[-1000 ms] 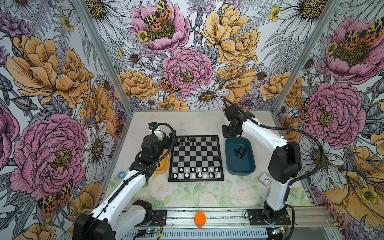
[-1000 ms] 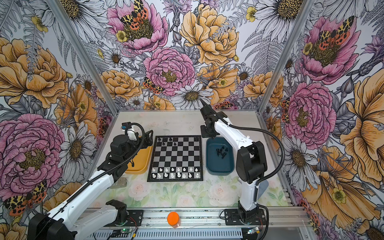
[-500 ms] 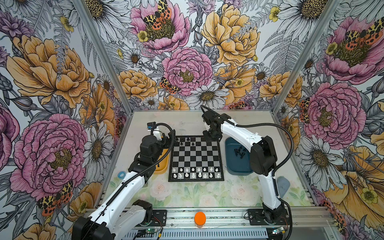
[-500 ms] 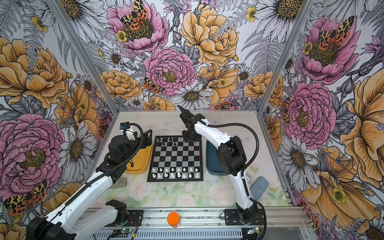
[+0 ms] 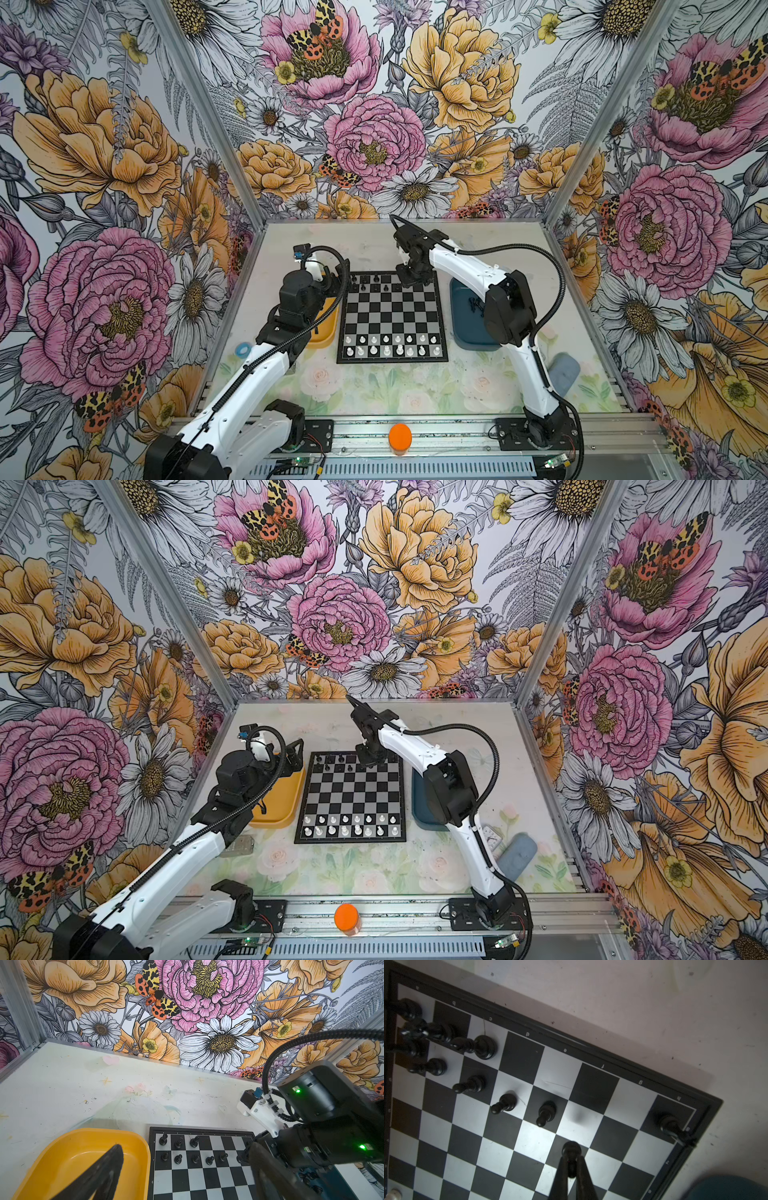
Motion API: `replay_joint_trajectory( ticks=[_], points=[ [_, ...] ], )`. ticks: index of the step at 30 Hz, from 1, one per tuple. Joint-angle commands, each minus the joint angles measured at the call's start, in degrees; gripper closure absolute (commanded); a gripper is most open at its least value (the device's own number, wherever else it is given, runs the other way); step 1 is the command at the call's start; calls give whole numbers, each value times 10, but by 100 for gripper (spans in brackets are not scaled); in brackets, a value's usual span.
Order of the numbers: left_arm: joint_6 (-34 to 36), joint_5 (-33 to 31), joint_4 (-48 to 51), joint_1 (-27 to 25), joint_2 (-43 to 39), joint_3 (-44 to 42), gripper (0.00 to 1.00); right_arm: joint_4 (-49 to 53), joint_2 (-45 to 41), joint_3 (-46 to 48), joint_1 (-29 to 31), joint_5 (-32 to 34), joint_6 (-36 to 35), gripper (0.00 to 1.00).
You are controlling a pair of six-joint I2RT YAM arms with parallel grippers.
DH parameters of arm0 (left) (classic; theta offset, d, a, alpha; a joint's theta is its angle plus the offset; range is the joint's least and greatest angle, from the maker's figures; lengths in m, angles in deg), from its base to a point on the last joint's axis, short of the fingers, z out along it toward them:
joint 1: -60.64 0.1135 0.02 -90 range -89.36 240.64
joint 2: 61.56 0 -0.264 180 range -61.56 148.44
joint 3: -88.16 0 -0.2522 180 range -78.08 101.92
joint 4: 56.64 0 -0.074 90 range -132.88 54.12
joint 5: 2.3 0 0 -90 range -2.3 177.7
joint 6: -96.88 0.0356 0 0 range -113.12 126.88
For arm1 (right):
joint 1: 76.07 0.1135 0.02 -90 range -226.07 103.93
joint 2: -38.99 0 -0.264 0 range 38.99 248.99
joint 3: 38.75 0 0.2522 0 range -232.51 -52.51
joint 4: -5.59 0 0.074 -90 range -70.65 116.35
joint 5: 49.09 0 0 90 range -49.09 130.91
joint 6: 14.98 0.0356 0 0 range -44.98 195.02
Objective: Set up the chess pieces on the board
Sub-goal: 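Carry the black pawn with the right gripper over the board's far rows, then lower the pawn beside the other black pawns and open the right gripper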
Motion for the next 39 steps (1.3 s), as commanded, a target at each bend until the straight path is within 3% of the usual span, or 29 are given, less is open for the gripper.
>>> replay_joint_trajectory(
  ticks=[1, 28, 39],
  points=[
    [11, -8, 2, 5, -7, -9, 4, 1, 19, -24, 2, 5, -4, 100],
    [11, -4, 0, 10, -3, -8, 4, 6, 49, -38, -1, 21, -5, 100],
    [10, -2, 0, 10, -3, -8, 4, 7, 48, -41, -2, 21, -5, 75]
  ],
)
